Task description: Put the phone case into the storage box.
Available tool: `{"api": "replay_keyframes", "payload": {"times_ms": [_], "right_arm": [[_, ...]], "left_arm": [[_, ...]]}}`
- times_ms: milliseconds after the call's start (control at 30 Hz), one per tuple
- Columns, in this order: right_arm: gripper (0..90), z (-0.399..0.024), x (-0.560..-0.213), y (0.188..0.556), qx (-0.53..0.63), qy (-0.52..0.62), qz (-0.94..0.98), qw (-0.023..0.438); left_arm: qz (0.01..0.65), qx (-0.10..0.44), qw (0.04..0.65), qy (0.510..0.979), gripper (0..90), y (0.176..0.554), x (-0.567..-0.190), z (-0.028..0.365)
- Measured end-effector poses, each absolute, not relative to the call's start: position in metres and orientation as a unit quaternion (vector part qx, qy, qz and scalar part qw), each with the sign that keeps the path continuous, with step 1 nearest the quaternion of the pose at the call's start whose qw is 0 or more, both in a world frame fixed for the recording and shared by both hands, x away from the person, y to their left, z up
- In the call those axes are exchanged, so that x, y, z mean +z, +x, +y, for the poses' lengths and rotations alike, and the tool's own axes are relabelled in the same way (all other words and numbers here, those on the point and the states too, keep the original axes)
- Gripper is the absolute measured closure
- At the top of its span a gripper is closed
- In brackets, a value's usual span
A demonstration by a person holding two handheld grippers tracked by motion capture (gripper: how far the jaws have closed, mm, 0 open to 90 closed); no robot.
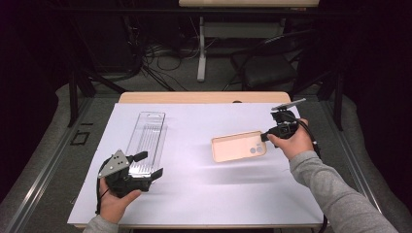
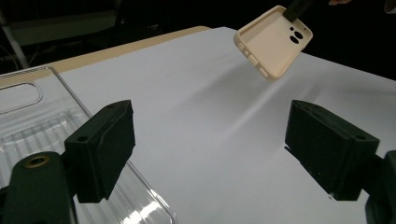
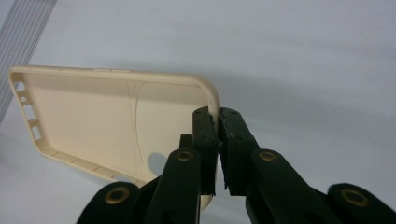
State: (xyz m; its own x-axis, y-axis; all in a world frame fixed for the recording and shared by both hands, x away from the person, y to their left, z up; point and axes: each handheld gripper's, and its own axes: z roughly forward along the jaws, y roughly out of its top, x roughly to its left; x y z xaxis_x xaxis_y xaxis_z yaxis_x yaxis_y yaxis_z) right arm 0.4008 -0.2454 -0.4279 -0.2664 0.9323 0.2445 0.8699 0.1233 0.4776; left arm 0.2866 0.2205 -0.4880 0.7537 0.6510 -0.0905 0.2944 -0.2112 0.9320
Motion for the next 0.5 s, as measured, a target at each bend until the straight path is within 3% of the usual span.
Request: {"api": "replay_keyframes", "payload": {"times_ms": [500], "right_arm": [[85.9,-0.227,-0.421,0.401,0.274,0.558,0.778,0.095]], "left_arm": [[0.305,0.143,0.531,0.778,16.0,0.308,-0.475,0.199]]}}
